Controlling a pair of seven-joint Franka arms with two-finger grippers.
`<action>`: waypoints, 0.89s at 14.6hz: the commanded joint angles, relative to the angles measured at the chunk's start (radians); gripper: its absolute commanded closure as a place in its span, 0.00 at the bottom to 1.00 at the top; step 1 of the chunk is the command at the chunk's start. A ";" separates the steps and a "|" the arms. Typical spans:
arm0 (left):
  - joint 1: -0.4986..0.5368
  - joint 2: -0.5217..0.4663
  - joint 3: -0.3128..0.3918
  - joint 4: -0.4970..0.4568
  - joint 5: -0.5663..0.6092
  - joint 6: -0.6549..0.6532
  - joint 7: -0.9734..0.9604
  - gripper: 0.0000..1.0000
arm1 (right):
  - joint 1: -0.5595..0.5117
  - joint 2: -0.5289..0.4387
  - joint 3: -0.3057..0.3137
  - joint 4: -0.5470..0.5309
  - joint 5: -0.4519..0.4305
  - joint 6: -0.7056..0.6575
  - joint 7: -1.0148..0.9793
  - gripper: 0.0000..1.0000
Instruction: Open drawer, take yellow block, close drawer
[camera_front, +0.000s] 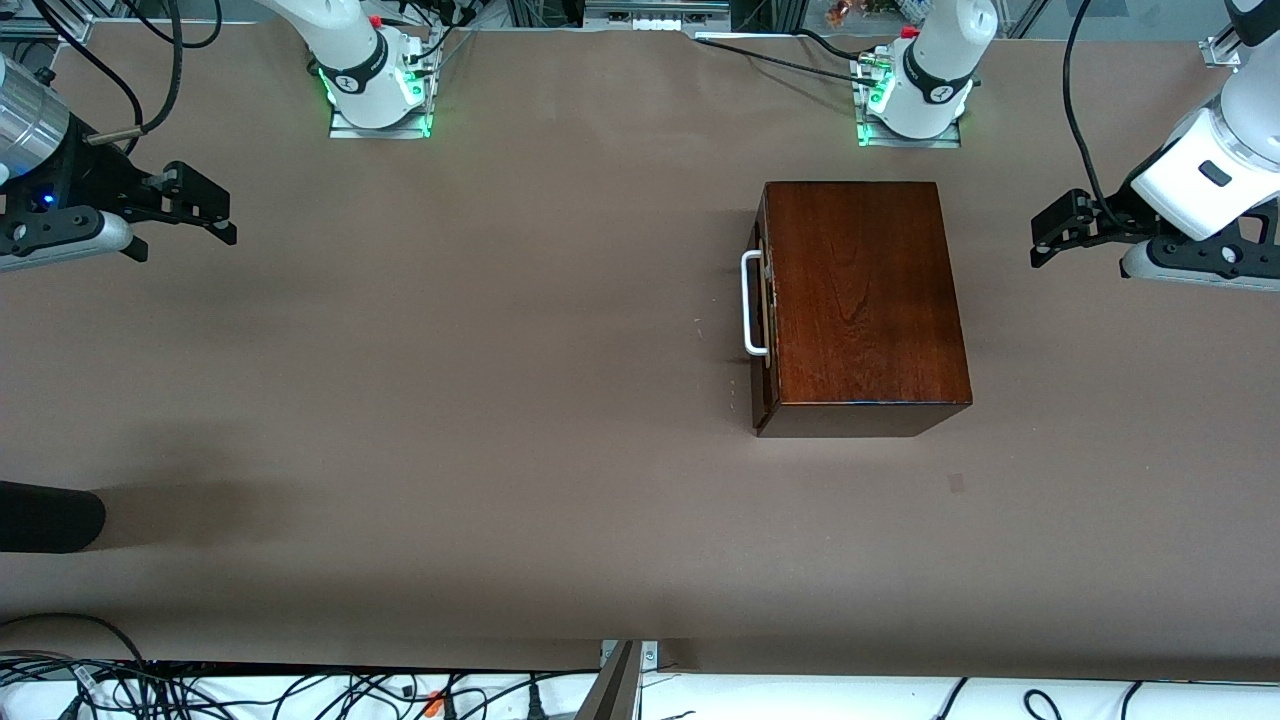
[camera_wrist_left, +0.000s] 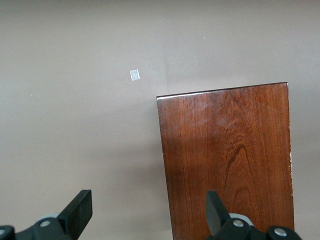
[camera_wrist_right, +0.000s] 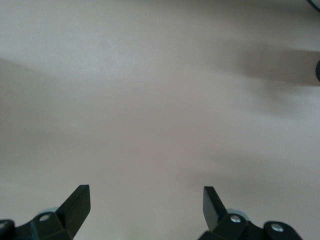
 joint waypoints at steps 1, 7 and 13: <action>0.007 -0.018 -0.006 -0.006 0.002 -0.001 0.029 0.00 | -0.006 -0.001 -0.001 0.005 0.016 -0.010 -0.006 0.00; 0.009 -0.013 -0.004 0.007 0.004 -0.002 0.022 0.00 | -0.006 -0.001 -0.001 0.005 0.016 -0.010 -0.006 0.00; 0.013 -0.016 0.004 0.018 -0.005 -0.005 0.016 0.00 | -0.006 -0.001 -0.001 0.005 0.016 -0.012 -0.006 0.00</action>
